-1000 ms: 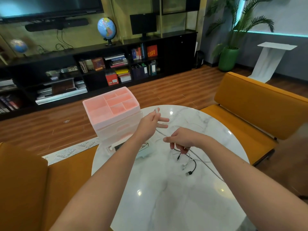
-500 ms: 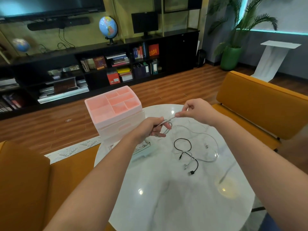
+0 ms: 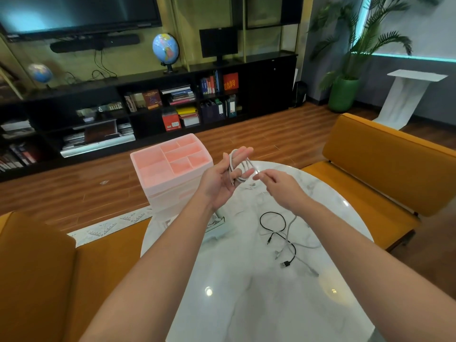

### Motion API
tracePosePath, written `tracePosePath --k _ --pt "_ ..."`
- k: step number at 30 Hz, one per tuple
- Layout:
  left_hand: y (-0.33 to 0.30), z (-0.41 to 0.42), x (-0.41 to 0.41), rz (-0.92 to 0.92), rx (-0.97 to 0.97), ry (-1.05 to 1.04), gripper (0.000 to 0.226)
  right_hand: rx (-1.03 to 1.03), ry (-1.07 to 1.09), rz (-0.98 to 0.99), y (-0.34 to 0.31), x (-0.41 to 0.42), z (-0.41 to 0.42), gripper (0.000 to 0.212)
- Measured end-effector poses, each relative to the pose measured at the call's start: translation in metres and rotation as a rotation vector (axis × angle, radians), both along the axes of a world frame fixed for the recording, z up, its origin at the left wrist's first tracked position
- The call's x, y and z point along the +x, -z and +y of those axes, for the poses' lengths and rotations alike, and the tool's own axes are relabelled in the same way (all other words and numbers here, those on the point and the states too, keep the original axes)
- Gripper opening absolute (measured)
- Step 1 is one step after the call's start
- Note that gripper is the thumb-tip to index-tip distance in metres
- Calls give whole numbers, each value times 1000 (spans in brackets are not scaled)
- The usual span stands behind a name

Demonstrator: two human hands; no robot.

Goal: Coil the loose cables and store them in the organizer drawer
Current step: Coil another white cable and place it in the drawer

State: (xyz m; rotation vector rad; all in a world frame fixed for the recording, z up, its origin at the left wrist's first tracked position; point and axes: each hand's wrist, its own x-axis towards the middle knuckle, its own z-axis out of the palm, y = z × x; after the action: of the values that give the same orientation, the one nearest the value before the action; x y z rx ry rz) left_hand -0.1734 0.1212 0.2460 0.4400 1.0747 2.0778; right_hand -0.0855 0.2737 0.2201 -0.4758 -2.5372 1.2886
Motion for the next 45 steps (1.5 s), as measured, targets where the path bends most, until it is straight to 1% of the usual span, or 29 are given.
tracePosePath --k 4,6,9,11,14,18,21,25,27,31,35,38,41,43,45 --pt "-1 7 -4 161 -117 -121 50 35 -46 -123 5 1 -15 34" --pt "0 9 -3 230 -189 -168 48 27 -60 -140 1 1 -22 38" --pt "1 9 -4 349 -277 -228 38 49 -114 -196 -8 2 -28 42" --pt "0 7 -6 485 -405 -226 33 67 -139 -246 -13 4 -28 45" --pt "1 4 -8 658 -593 -187 40 61 -167 -287 -24 9 -26 46" --pt "2 -1 -6 830 -771 -131 41 81 -202 -271 -37 14 -24 44" --pt "5 -6 -6 859 -831 -98 43 58 -206 -236 -42 14 -20 35" --pt "8 -7 -5 887 -879 -47 37 47 -170 -157 -41 14 -16 21" --pt "7 -5 -5 843 -854 -27 38 22 -133 -97 -41 12 -14 19" --pt "-2 -4 0 591 -690 80 47 45 -40 -22 -42 10 -5 31" --pt "-10 -4 3 338 -510 136 42 34 -42 17 -37 10 1 21" --pt "-9 -5 2 144 -352 127 35 35 -35 63 -34 10 2 22" --pt "-5 -4 1 -64 -152 106 31 22 16 54 -28 9 2 28" --pt "-3 -4 -2 -186 -18 70 34 9 33 11 -21 8 1 32" --pt "-2 -2 -4 -201 34 36 37 23 18 -42 -14 9 -3 35"
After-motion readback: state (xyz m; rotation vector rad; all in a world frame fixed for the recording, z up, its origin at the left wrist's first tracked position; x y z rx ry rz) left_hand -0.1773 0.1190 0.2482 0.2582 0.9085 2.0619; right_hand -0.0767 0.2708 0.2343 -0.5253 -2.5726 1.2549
